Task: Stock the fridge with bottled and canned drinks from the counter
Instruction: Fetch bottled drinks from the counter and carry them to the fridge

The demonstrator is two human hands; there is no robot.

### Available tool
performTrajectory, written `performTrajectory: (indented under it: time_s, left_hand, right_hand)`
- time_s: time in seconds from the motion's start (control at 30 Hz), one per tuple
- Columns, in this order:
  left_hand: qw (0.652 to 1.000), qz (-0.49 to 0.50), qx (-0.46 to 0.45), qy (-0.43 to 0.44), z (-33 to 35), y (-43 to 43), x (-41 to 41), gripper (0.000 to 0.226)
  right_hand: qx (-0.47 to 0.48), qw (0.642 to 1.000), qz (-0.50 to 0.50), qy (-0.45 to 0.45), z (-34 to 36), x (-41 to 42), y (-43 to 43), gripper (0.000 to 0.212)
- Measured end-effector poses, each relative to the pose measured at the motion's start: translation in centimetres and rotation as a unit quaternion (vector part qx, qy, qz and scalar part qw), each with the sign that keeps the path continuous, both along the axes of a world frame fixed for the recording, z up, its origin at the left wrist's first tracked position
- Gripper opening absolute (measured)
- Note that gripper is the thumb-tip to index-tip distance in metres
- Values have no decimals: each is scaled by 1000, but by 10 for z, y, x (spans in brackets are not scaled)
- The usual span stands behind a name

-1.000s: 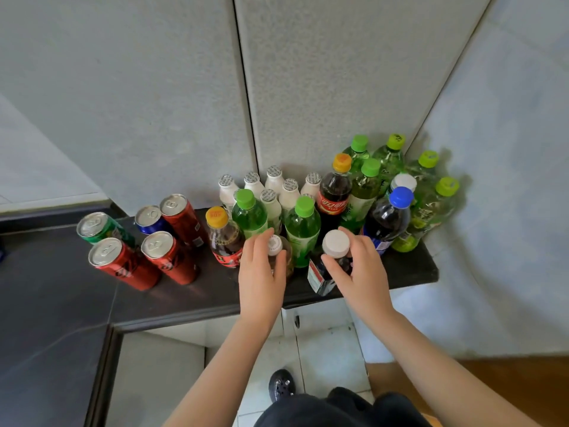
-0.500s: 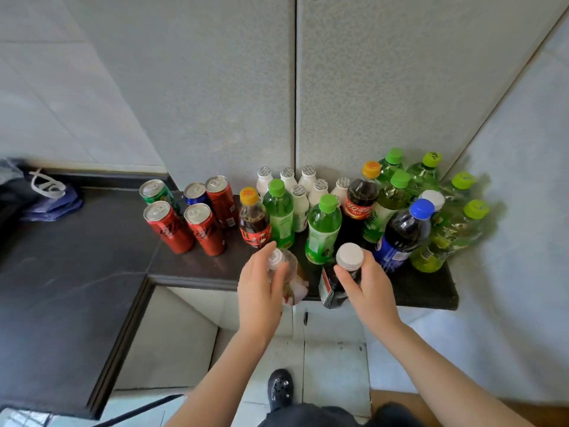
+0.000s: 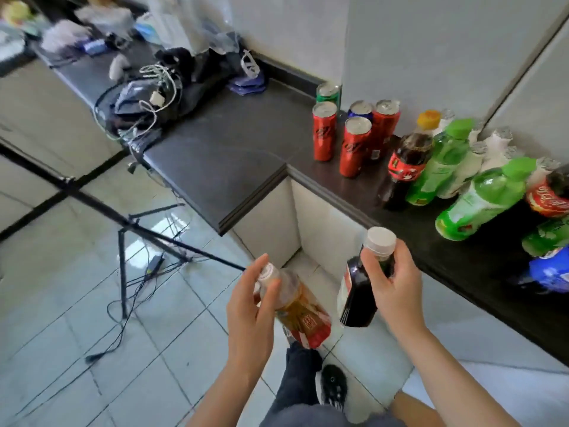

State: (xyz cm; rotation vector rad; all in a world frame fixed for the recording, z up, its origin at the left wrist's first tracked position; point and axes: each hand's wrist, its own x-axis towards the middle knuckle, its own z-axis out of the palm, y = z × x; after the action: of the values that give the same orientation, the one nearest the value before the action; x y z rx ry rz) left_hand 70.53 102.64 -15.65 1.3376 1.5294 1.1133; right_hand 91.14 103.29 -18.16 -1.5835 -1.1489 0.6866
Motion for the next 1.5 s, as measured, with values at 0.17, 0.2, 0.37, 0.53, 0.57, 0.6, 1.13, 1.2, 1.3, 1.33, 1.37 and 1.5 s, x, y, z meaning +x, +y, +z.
performTrajectory:
  time_s: [0.17, 0.2, 0.37, 0.53, 0.57, 0.6, 1.13, 1.2, 1.3, 1.33, 1.37, 1.5]
  left_hand:
    - [992, 119, -37, 13, -11, -59, -63, 33]
    - [988, 146, -39, 15, -14, -72, -76, 33]
    - [958, 280, -55, -9, -24, -131, -139, 29]
    - [916, 397, -53, -18, -29, -194, -208, 30]
    - [905, 422, -48, -24, -29, -207, -224, 29]
    - [893, 446, -44, -30, -29, -221, -240, 29]
    - [733, 678, -36, 48, -28, -464, -509, 28]
    - [702, 708, -35, 60, -27, -485, -533, 31]
    - [660, 749, -35, 44, -30, -510, -569, 36]
    - [647, 761, -36, 43, -32, -517, -581, 37]
    - [635, 771, -37, 42, -33, -525, -592, 36]
    - [591, 805, -41, 27, -33, -553, -646, 30]
  right_hand:
    - [-30, 993, 113, -4, -9, -64, -2, 37]
    - [-36, 990, 133, -4, -10, -78, -3, 35]
    - [-55, 972, 227, -14, -8, -161, -11, 29]
    - [-58, 937, 345, -15, 1, -263, -32, 37]
    - [-59, 928, 368, -20, 2, -286, -39, 39]
    - [-60, 920, 387, -24, 3, -309, -46, 37]
    - [-37, 726, 685, -42, 14, -684, -240, 21]
    - [-34, 696, 716, -49, 18, -722, -255, 20]
    - [-21, 659, 750, -54, 18, -781, -277, 19]
    - [-18, 646, 761, -54, 17, -801, -284, 19]
    - [-16, 632, 772, -56, 15, -822, -292, 19]
    - [-13, 577, 815, -59, 12, -913, -328, 21]
